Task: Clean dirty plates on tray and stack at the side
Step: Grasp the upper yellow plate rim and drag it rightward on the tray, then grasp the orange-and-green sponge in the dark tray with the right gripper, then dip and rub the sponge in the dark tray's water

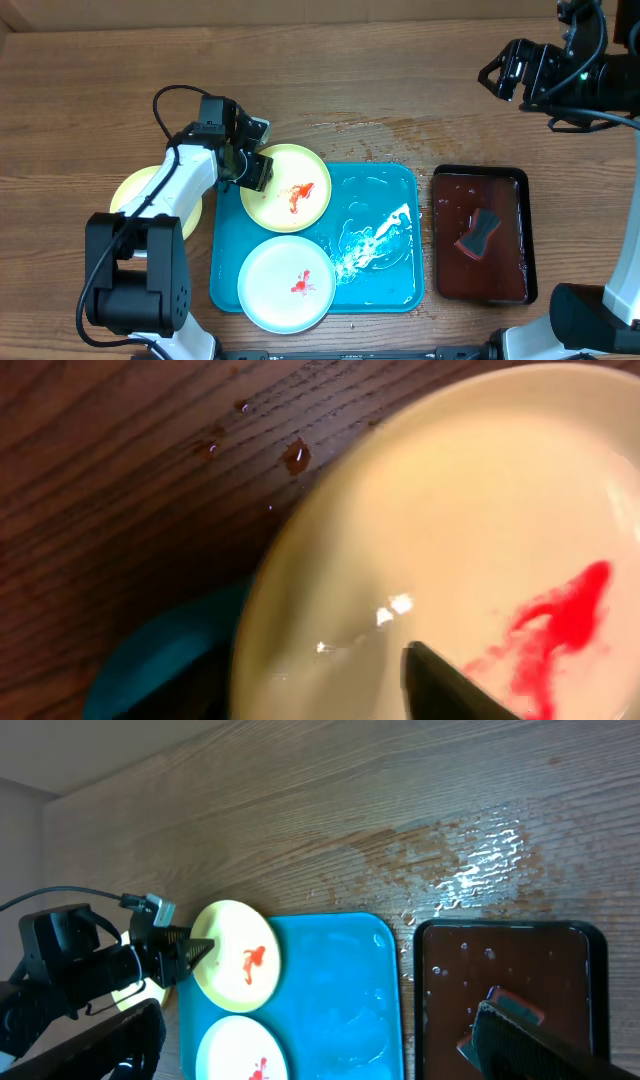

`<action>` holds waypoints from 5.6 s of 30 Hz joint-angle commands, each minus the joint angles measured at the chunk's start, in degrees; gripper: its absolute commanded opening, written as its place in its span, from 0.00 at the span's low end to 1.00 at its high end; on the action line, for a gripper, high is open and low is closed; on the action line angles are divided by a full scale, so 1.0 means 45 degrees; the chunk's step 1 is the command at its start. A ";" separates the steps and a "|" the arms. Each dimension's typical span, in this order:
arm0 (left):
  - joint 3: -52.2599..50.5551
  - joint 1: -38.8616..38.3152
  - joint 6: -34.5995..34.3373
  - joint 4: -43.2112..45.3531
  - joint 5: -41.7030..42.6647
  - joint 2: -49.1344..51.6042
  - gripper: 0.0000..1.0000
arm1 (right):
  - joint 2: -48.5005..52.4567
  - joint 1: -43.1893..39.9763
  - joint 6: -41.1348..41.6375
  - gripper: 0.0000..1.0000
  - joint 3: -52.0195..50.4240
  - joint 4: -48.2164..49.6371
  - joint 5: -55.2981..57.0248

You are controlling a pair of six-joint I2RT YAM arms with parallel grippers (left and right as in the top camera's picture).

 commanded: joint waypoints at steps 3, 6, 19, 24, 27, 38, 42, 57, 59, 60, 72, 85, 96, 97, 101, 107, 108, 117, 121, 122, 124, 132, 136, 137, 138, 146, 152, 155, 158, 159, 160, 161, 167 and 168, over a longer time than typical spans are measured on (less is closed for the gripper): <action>0.0194 -0.0282 -0.0311 -0.0325 0.0442 0.0199 0.41 | -0.0019 -0.0010 -0.0058 1.00 -0.0029 0.0024 -0.0136; 0.0194 -0.0423 -0.0321 -0.0476 0.0495 0.0199 0.26 | -0.0019 -0.0010 -0.0058 1.00 -0.0029 0.0024 -0.0136; 0.0189 -0.0772 -0.1263 -0.1506 0.0529 0.0199 0.04 | -0.0019 -0.0010 -0.0053 1.00 -0.0029 0.0024 -0.0136; 0.0189 -0.1316 -0.2399 -0.1894 0.0393 0.0199 0.04 | -0.0019 -0.0010 -0.0053 1.00 -0.0029 0.0024 -0.0136; 0.0189 -0.1651 -0.3735 -0.1851 -0.0384 0.0199 0.04 | -0.0019 -0.0010 -0.0058 1.00 -0.0029 0.0024 -0.0131; 0.0189 -0.3201 -0.4920 -0.1734 -0.0393 0.0199 0.37 | -0.0015 -0.0010 -0.0063 1.00 -0.0029 0.0024 -0.0121; 0.0189 -0.3832 -0.4575 -0.1564 -0.0559 0.0199 0.54 | -0.0010 -0.0010 -0.0063 1.00 -0.0029 0.0024 -0.0121; 0.0151 -0.4070 -0.3861 -0.0651 -0.1151 0.0991 0.34 | -0.0010 -0.0010 -0.0083 1.00 -0.0073 0.0024 -0.0126; 0.0151 -0.4075 -0.3861 -0.0607 -0.1005 0.1336 0.35 | -0.0010 -0.0010 -0.0058 1.00 -0.0194 0.0024 -0.0121; 0.0151 -0.4075 -0.3866 -0.0583 -0.0986 0.1486 0.36 | -0.0010 -0.0010 -0.0058 1.00 -0.0301 0.0024 -0.0121; 0.0267 -0.4085 -0.4731 -0.0515 -0.1098 0.1744 0.04 | -0.0010 -0.0010 0.1132 1.00 -0.2696 0.0024 0.1831; 0.0379 -0.4104 -0.5931 -0.0627 -0.1015 0.1744 0.04 | -0.0010 -0.0010 0.1685 1.00 -1.0656 0.3201 0.0612; 0.0379 -0.4104 -0.5765 -0.0622 -0.1010 0.1744 0.04 | -0.0010 -0.0282 0.3342 1.00 -1.4994 0.6115 0.0680; 0.0379 -0.4104 -0.5717 -0.0622 -0.1015 0.1744 0.04 | -0.0010 -0.0306 0.3623 0.95 -1.4984 0.6183 0.1205; 0.0379 -0.4104 -0.5634 -0.0631 -0.1015 0.1744 0.04 | -0.0010 -0.0311 0.3973 0.84 -1.4960 0.6348 0.2021; 0.0379 -0.4104 -0.5629 -0.0602 -0.1064 0.1744 0.04 | -0.0005 -0.0311 0.4507 0.93 -1.5018 0.6329 0.2943; 0.0379 -0.4104 -0.5629 -0.0602 -0.1064 0.1744 0.04 | 0.0005 -0.0311 0.4571 0.93 -1.5042 0.6339 0.2943; 0.0379 -0.4104 -0.5527 -0.0597 -0.1064 0.1744 0.04 | 0.0005 -0.0311 0.4901 0.79 -1.5659 0.7043 0.2934; 0.0379 -0.4104 -0.5527 -0.0602 -0.1064 0.1744 0.04 | 0.0005 -0.0311 0.5022 0.79 -1.6582 0.7805 0.2725; 0.0379 -0.4104 -0.5527 -0.0602 -0.1064 0.1744 0.04 | 0.0005 -0.0311 0.5022 0.79 -1.6694 0.7898 0.2686; 0.0379 -0.4104 -0.5527 -0.0602 -0.1069 0.1744 0.04 | 0.0005 -0.0311 0.5022 0.77 -1.6898 0.8121 0.2691; 0.0379 -0.4104 -0.5532 -0.0661 -0.1064 0.1744 0.04 | 0.0005 -0.0311 0.5027 0.07 -1.6908 0.8680 0.2696; 0.0379 -0.4104 -0.5527 -0.0714 -0.1064 0.1744 0.04 | 0.0005 -0.0311 0.5013 0.54 -1.6908 0.8568 0.2715; 0.0379 -0.4104 -0.5532 -0.0724 -0.1064 0.1744 0.04 | 0.0005 -0.0311 0.4974 0.57 -1.6908 0.8539 0.2720; 0.0379 -0.4104 -0.5527 -0.0729 -0.1064 0.1744 0.04 | 0.0005 -0.0311 0.4974 0.67 -1.6908 0.8529 0.2749; 0.0379 -0.4104 -0.5527 -0.0787 -0.1064 0.1744 0.04 | 0.0005 -0.0311 0.4969 0.68 -1.6908 0.9049 0.2963; 0.0379 -0.4104 -0.5372 -0.0845 -0.1073 0.1744 0.04 | 0.0005 -0.0316 0.4974 0.58 -1.6903 0.9544 0.3317; 0.0379 -0.4104 -0.5270 -0.0903 -0.1112 0.1744 0.04 | 0.0005 -0.0316 0.4974 0.41 -1.6903 0.9588 0.3322; 0.0379 -0.4104 -0.5192 -0.0933 -0.1127 0.1744 0.04 | 0.0005 -0.0316 0.4974 0.04 -1.6903 0.9588 0.3366; 0.0379 -0.4104 -0.5192 -0.0937 -0.1127 0.1744 0.04 | 0.0005 -0.0316 0.4969 0.04 -1.6903 0.9583 0.3366; 0.0379 -0.4104 -0.5192 -0.0952 -0.1122 0.1744 0.04 | 0.0005 -0.0316 0.4930 0.04 -1.6898 0.9578 0.3332; 0.0379 -0.4104 -0.5192 -0.0971 -0.1117 0.1744 0.04 | 0.0000 -0.0316 0.4595 0.04 -1.6864 0.9568 0.3133; 0.0379 -0.4104 -0.5202 -0.0996 -0.1069 0.1744 0.04 | -0.0102 -0.0311 0.3857 0.04 -1.4829 0.7373 0.3512; 0.0379 -0.4104 -0.5202 -0.1010 -0.1059 0.1744 0.04 | -0.0151 -0.0311 0.3847 0.04 -1.4260 0.6917 0.3604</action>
